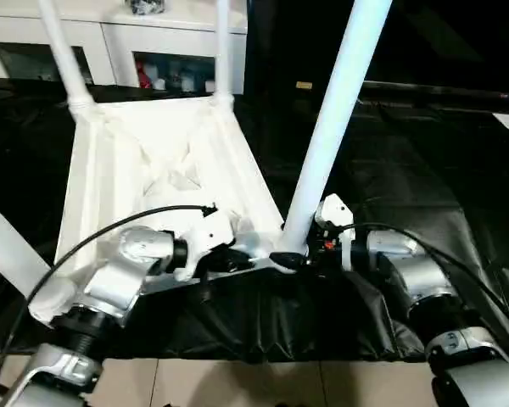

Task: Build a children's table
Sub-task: Rotate leg to tighten

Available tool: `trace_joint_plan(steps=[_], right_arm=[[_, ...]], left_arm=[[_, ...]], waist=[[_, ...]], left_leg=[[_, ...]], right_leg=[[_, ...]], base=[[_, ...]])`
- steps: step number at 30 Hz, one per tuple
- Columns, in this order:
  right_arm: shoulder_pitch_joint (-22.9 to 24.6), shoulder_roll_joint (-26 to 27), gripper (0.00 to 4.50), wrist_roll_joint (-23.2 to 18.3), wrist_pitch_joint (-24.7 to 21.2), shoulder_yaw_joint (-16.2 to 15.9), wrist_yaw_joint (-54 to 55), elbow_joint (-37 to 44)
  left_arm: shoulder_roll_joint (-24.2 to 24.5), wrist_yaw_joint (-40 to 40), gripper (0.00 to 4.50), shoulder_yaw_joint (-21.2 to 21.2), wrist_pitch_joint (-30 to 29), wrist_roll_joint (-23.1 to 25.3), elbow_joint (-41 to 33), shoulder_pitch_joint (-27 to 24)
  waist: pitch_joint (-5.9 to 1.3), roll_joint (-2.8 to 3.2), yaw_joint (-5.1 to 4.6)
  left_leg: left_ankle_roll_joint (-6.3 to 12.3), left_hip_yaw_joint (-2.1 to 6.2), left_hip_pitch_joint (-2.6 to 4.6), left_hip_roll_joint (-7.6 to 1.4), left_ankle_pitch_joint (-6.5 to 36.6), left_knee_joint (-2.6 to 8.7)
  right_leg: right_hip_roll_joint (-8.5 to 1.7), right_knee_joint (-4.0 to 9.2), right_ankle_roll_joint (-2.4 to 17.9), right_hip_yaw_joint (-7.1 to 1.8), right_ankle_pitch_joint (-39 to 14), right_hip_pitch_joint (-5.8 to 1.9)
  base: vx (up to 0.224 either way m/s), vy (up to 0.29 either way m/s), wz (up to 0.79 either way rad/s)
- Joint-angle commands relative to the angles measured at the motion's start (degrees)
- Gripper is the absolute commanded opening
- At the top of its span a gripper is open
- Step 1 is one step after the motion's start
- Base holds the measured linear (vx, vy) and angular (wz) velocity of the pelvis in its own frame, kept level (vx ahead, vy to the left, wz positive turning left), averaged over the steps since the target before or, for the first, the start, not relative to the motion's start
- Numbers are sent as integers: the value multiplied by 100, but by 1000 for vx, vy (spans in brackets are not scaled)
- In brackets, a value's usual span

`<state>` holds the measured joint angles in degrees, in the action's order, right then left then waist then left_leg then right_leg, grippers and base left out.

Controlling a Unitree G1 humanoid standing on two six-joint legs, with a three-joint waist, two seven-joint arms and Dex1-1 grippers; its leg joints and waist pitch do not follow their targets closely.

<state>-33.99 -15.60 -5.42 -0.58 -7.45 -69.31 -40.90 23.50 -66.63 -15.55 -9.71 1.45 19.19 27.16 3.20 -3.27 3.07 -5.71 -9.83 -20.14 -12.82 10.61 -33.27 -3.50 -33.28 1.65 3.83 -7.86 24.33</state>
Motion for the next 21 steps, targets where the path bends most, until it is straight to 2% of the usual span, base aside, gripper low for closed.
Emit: trace_joint_plan(steps=[1,6,7,11,12,13,14,16,21], right_arm=[[-26,13,331,-61,-65,-224,-290,154],[84,-35,305,-36,-119,-357,-427,272],[97,-35,283,-38,-124,-363,-426,281],[230,1,271,36,-102,-418,-435,364],[246,14,271,46,-96,-429,-414,372],[256,17,237,42,-97,-443,-403,378],[271,19,237,38,-98,-461,-391,388],[309,29,222,47,-83,-489,-362,387],[429,109,203,40,-94,-491,-239,403]], left_arm=[[-129,-207,0,-196,162,-168,-273,55],[-110,-246,0,-236,170,-187,-216,66],[-108,-248,0,-239,170,-187,-213,65],[-118,-217,0,-212,167,-182,-184,65],[-120,-183,0,-193,176,-173,-166,69],[-124,-154,0,-178,185,-164,-145,73],[-136,-103,0,-162,196,-143,-113,78],[-175,11,0,-137,221,-97,-44,85],[-283,204,0,-94,163,-107,-18,79]], waist=[[-400,24,-3],[-394,16,43],[-400,32,44],[-392,13,47],[-392,-7,37],[-390,2,41],[-383,-21,38],[-376,-8,43],[-377,23,37]], left_leg=[[368,-69,26,-63,963,348],[295,-67,23,-54,1025,346],[271,-64,24,-52,1048,346],[249,-59,24,-49,1103,346],[249,-58,19,-49,1109,347],[246,-54,24,-49,1126,349],[244,-52,21,-46,1161,349],[227,-55,47,-52,1225,350],[183,-39,50,-51,1336,361]], right_leg=[[-348,267,1192,-227,-1437,-349],[-356,279,1120,-233,-1596,-350],[-360,286,1103,-233,-1627,-352],[-356,296,1053,-233,-1746,-343],[-354,295,1042,-231,-1771,-346],[-358,299,1034,-228,-1817,-342],[-364,317,979,-228,-1972,-340],[-357,326,974,-232,-2015,-312],[-361,331,958,-229,-2080,-328]], base=[[0,0,0],[0,0,0],[0,0,0],[0,0,0],[0,0,0],[0,0,0],[0,0,0],[0,0,0],[0,0,0]])
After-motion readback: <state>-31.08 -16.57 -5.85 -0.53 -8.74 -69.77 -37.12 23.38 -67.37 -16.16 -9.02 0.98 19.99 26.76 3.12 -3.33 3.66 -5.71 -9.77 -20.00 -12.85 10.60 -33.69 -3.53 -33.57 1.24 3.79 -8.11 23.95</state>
